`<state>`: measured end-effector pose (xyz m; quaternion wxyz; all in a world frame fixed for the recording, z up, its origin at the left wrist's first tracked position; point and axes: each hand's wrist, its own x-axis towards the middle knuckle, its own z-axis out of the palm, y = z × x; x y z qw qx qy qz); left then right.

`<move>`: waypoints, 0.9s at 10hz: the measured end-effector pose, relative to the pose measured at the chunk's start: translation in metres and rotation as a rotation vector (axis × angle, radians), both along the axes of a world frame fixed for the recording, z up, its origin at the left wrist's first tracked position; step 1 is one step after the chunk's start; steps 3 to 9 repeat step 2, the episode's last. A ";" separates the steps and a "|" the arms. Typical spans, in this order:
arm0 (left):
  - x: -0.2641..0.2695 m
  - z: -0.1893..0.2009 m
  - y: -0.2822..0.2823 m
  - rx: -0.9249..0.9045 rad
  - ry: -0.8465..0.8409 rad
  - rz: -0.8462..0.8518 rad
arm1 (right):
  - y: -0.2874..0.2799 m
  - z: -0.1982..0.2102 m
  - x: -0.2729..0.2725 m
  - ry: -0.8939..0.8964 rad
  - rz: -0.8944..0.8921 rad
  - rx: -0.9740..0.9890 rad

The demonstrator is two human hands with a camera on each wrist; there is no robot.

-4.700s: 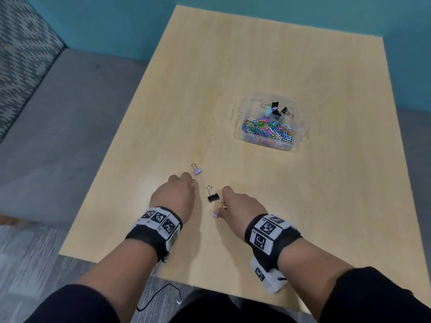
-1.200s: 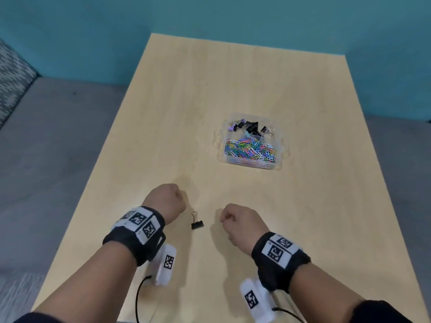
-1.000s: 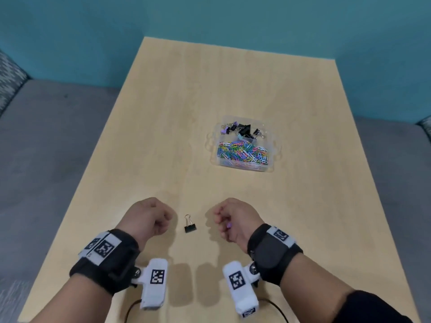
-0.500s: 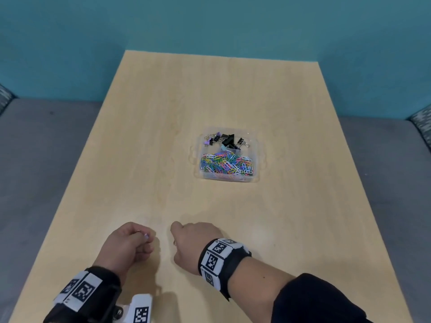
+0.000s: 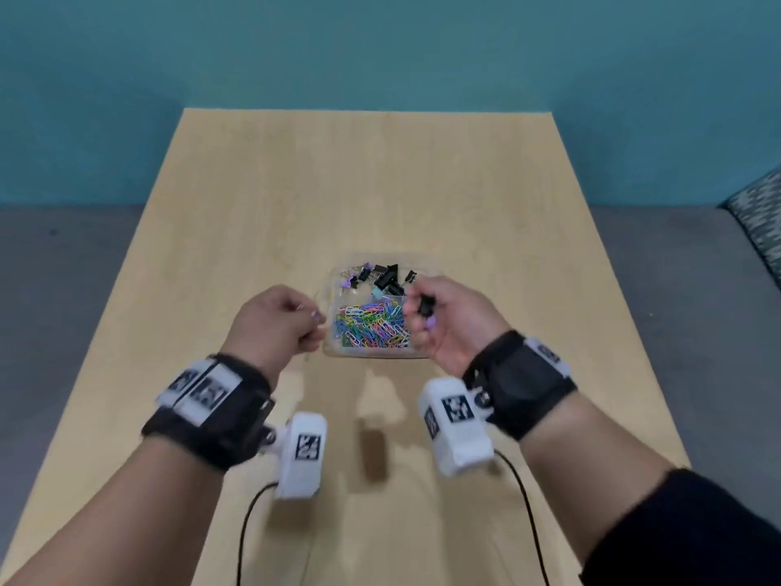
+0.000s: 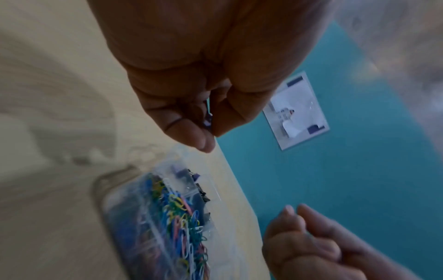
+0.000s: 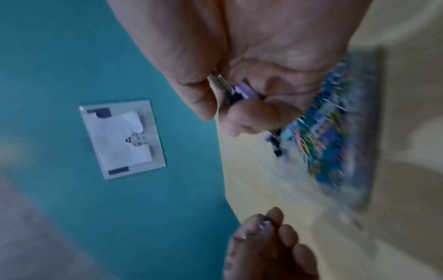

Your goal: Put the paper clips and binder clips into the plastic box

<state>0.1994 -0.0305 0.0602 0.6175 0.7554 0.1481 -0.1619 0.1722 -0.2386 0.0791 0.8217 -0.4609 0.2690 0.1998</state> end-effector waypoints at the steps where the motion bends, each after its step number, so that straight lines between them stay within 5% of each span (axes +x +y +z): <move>1: 0.041 -0.002 -0.033 0.174 -0.085 -0.158 | -0.007 0.000 0.040 -0.020 -0.017 -0.298; 2: 0.065 -0.009 -0.054 0.346 -0.166 -0.263 | -0.011 -0.007 0.066 -0.007 0.001 -0.392; 9: 0.065 -0.009 -0.054 0.346 -0.166 -0.263 | -0.011 -0.007 0.066 -0.007 0.001 -0.392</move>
